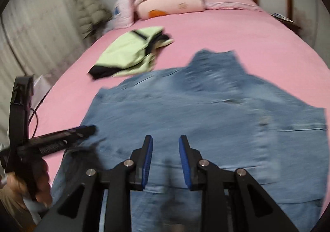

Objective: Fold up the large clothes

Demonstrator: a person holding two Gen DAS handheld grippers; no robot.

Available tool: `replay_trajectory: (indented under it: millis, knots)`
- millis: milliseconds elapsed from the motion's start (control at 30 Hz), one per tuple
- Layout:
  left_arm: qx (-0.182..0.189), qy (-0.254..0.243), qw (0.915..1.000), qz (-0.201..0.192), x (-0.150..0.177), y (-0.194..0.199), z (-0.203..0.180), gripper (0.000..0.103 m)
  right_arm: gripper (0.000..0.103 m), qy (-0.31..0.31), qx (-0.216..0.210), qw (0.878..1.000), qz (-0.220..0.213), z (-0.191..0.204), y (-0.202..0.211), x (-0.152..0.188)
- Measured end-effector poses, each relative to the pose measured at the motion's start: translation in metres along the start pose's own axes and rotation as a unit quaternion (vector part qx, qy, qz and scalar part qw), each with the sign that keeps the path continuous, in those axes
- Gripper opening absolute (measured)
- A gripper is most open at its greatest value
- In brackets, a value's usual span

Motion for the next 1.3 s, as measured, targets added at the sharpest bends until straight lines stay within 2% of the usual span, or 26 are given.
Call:
replay_trajectory:
  millis: [67, 133, 200, 233, 300, 333, 367, 400, 500, 600, 633, 700, 800, 933, 1067, 1167, 1300]
  knots:
    - [-0.012, 0.004, 0.9999, 0.005, 0.012, -0.005, 0.008, 0.038, 0.026, 0.006, 0.011, 1.000, 0.021, 0.000, -0.016, 0.013]
    - [-0.015, 0.006, 0.9998, 0.007, 0.016, -0.006, 0.017, 0.036, 0.025, 0.019, 0.076, 0.996, 0.037, -0.023, -0.025, 0.026]
    - [-0.013, 0.004, 0.9999, 0.008, 0.015, -0.007, 0.023, 0.035, 0.014, 0.005, 0.089, 0.996, 0.029, -0.047, -0.022, 0.031]
    - [-0.024, 0.000, 0.9997, 0.004, 0.013, -0.005, 0.029, 0.033, 0.003, -0.014, 0.084, 0.996, 0.028, -0.063, -0.018, 0.032]
    - [-0.029, -0.005, 0.9996, 0.004, 0.011, -0.007, 0.037, 0.030, 0.002, -0.033, 0.121, 0.992, 0.029, -0.093, -0.009, 0.032]
    - [-0.023, -0.004, 0.9997, 0.006, 0.010, -0.008, 0.039, 0.030, 0.002, -0.043, 0.124, 0.991, 0.029, -0.104, -0.006, 0.031]
    - [-0.019, -0.003, 0.9998, 0.007, 0.010, -0.009, 0.040, 0.030, 0.007, -0.056, 0.140, 0.988, 0.030, -0.116, -0.003, 0.031]
    - [-0.016, -0.004, 0.9998, 0.007, 0.010, -0.009, 0.039, 0.030, 0.006, -0.069, 0.156, 0.985, 0.036, -0.131, -0.001, 0.033]
    - [-0.025, -0.014, 0.9996, 0.006, 0.006, -0.009, 0.034, 0.032, 0.004, -0.118, 0.108, 0.986, 0.042, -0.141, 0.002, 0.035]
    - [-0.027, -0.016, 0.9995, 0.004, 0.001, 0.008, 0.026, 0.040, 0.007, -0.120, 0.106, 0.986, 0.045, -0.131, 0.015, 0.030]
    - [-0.019, -0.015, 0.9997, -0.004, -0.003, 0.020, 0.021, 0.042, 0.007, -0.117, 0.101, 0.987, 0.040, -0.125, 0.023, 0.027]
    - [-0.010, -0.016, 0.9994, -0.029, -0.012, 0.049, 0.011, 0.054, 0.007, -0.113, 0.089, 0.989, 0.026, -0.110, 0.040, 0.021]
    - [0.001, -0.022, 0.9980, -0.060, -0.021, 0.092, -0.003, 0.067, 0.010, -0.106, 0.066, 0.992, 0.002, -0.088, 0.082, 0.015]
    - [0.025, -0.026, 0.9951, -0.092, -0.023, 0.157, -0.024, 0.071, 0.019, -0.082, 0.052, 0.995, -0.030, -0.066, 0.141, 0.011]
    - [0.025, -0.043, 0.9921, -0.115, -0.013, 0.210, -0.040, 0.075, 0.030, -0.059, 0.048, 0.996, -0.047, -0.053, 0.193, 0.017]
    - [0.013, -0.067, 0.9892, -0.130, 0.007, 0.242, -0.045, 0.080, 0.032, -0.039, 0.051, 0.996, -0.060, -0.050, 0.230, 0.026]
    - [-0.005, -0.088, 0.9876, -0.130, 0.043, 0.263, -0.041, 0.082, 0.037, -0.016, 0.071, 0.995, -0.071, -0.051, 0.267, 0.049]
Point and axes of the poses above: each gripper's, at about its wrist camera, not at the fingertips, and y roughly against the way its jaws point, z to its left, x to its underside, the point moved 9 cm from there along -y, roughly the way its jaws point, and after that the axes turned 4 degrees about -z, right-handed, at the moved point
